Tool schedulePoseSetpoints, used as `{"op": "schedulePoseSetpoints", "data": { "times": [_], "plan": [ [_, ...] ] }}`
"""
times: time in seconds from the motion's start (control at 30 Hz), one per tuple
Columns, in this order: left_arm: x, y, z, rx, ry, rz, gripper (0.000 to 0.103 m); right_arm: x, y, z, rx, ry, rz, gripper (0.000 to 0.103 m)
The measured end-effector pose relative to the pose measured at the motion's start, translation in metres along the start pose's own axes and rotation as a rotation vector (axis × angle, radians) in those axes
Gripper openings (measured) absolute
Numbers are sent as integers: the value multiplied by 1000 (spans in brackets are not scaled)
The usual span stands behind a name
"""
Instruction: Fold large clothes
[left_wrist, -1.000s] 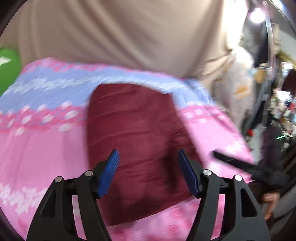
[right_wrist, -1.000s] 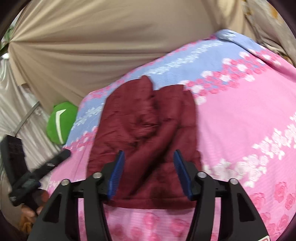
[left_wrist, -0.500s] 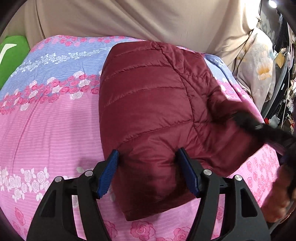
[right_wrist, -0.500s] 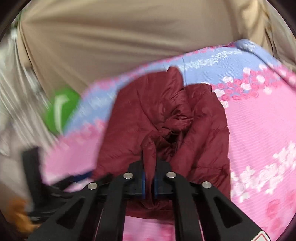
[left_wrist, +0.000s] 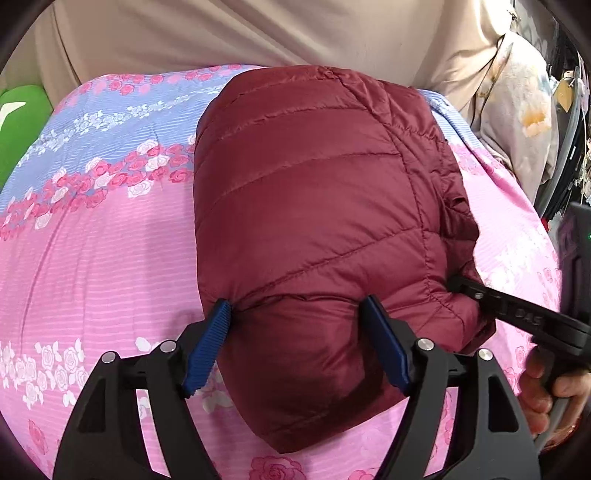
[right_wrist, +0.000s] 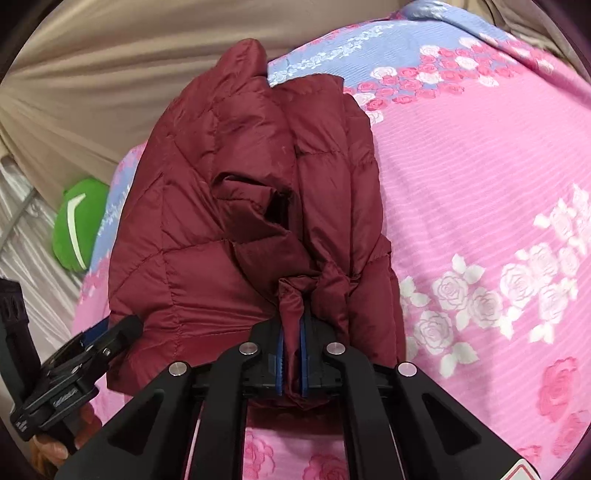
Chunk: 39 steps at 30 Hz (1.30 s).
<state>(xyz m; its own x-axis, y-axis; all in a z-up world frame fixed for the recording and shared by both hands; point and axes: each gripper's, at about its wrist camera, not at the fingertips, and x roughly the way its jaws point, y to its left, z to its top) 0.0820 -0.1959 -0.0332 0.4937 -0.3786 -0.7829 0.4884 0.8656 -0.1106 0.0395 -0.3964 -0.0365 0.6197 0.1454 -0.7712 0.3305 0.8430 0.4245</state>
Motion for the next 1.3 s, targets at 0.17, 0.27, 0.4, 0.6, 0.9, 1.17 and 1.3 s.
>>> {"op": "schedulePoseSetpoints", "data": {
  "times": [0.17,0.27,0.4,0.6,0.9,1.17,1.3],
  "plan": [
    [2,1,0,-3,1,14,72,-45,21,19,-64,-106,-36,22],
    [2,1,0,-3,1,16,73,-58,27,45,-84,-168,-1,41],
    [2,0,1,-5,2,22,73,-35,35,82,-84,-194,-45,63],
    [-2,3,3,-24,7,20,72,24,40,98,-99,-64,-52,17],
    [-14,11,31,-56,-56,-14,67,4,20,92,-91,-119,-6,8],
    [17,12,29,-41,2,11,72,-8,5,79,-14,-128,-19,9],
    [18,14,28,-47,5,10,73,-29,8,50,-99,-159,-70,8]
  ]
}}
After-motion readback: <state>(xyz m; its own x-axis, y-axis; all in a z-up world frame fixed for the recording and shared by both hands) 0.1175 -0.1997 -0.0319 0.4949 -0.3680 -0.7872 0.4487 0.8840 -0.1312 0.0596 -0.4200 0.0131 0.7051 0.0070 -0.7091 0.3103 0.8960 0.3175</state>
